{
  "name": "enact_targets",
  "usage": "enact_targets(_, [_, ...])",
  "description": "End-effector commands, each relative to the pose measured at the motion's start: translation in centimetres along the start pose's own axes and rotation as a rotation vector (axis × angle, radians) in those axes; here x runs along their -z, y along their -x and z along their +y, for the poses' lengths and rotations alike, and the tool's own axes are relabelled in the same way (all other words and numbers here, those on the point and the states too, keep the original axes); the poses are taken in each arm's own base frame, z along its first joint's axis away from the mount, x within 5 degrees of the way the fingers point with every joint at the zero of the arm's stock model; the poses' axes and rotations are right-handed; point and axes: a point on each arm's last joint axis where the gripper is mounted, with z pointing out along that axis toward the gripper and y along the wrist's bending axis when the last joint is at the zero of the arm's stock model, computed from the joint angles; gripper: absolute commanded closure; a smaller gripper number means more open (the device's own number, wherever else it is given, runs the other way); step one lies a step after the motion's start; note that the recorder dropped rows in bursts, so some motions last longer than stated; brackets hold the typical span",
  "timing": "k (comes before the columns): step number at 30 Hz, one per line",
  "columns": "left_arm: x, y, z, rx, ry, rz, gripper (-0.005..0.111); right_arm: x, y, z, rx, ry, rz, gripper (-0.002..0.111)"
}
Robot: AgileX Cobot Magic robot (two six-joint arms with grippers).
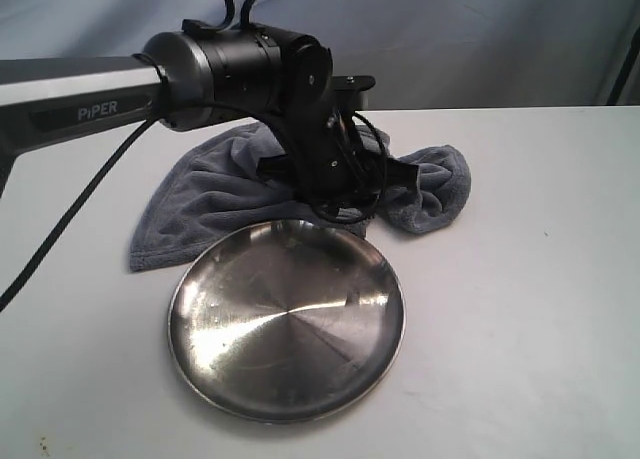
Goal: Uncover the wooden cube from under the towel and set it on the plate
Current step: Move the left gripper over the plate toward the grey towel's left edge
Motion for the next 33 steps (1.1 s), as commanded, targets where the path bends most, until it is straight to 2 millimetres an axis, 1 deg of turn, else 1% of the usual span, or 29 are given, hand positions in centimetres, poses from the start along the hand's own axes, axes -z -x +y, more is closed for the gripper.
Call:
enact_targets(1, [2.4,0.6,-0.7,-0.043,0.032,0.058,0.062,0.0,-0.2,0.0,-0.009,0.001,0.008,0.105])
enact_targets(3, [3.7,1.1,-0.5,-0.056,0.082,0.061,0.062,0.0,-0.2,0.0,-0.009,0.001,0.008,0.105])
enact_targets(5, [4.4,1.3,-0.1,0.006,0.146,0.070,0.062,0.0,-0.2,0.0,-0.009,0.001,0.008,0.105])
enact_targets(7, [4.8,1.7,0.4,0.053,0.210,0.040,0.062,0.0,-0.2,0.0,-0.009,0.001,0.008,0.105])
enact_targets(11, [5.1,2.3,1.5,0.033,0.318,-0.022,0.062,0.0,-0.2,0.0,-0.009,0.001,0.008,0.105])
enact_targets(13, [5.2,2.7,2.4,0.065,0.342,-0.037,0.062,0.0,-0.2,0.0,-0.009,0.001,0.008,0.105])
enact_targets(15, [5.4,3.0,3.7,0.158,0.355,-0.039,0.062,0.0,-0.2,0.0,-0.009,0.001,0.008,0.105])
enact_targets(16, [5.5,3.3,4.7,0.216,0.352,-0.035,0.062,0.0,-0.2,0.0,-0.009,0.001,0.008,0.105])
enact_targets(20, [5.9,4.0,9.4,0.412,0.259,0.039,0.062,0.0,-0.2,0.0,-0.009,0.001,0.008,0.105])
enact_targets(21, [6.0,4.1,10.3,0.435,0.226,0.057,0.062,0.0,-0.2,0.0,-0.009,0.001,0.008,0.105])
enact_targets(22, [6.0,4.3,11.6,0.439,0.208,0.070,0.062,0.0,-0.2,0.0,-0.009,0.001,0.008,0.105])
enact_targets(23, [6.0,4.4,12.4,0.430,0.202,0.076,0.062,0.0,-0.2,0.0,-0.009,0.001,0.008,0.105])
enact_targets(25, [5.6,4.5,14.2,0.434,0.222,0.086,0.062,0.0,-0.2,0.0,-0.009,0.001,0.008,0.105])
enact_targets(28, [4.4,4.4,15.9,0.459,0.247,0.111,0.062,0.0,-0.2,0.0,-0.009,0.001,0.008,0.105])
enact_targets(32, [2.3,4.0,16.7,0.445,0.296,0.147,0.062,0.0,-0.2,0.0,-0.009,0.001,0.008,0.105])
enact_targets(33, [1.6,4.1,16.8,0.435,0.298,0.133,0.061,0.0,-0.2,0.0,-0.009,0.001,0.008,0.105])
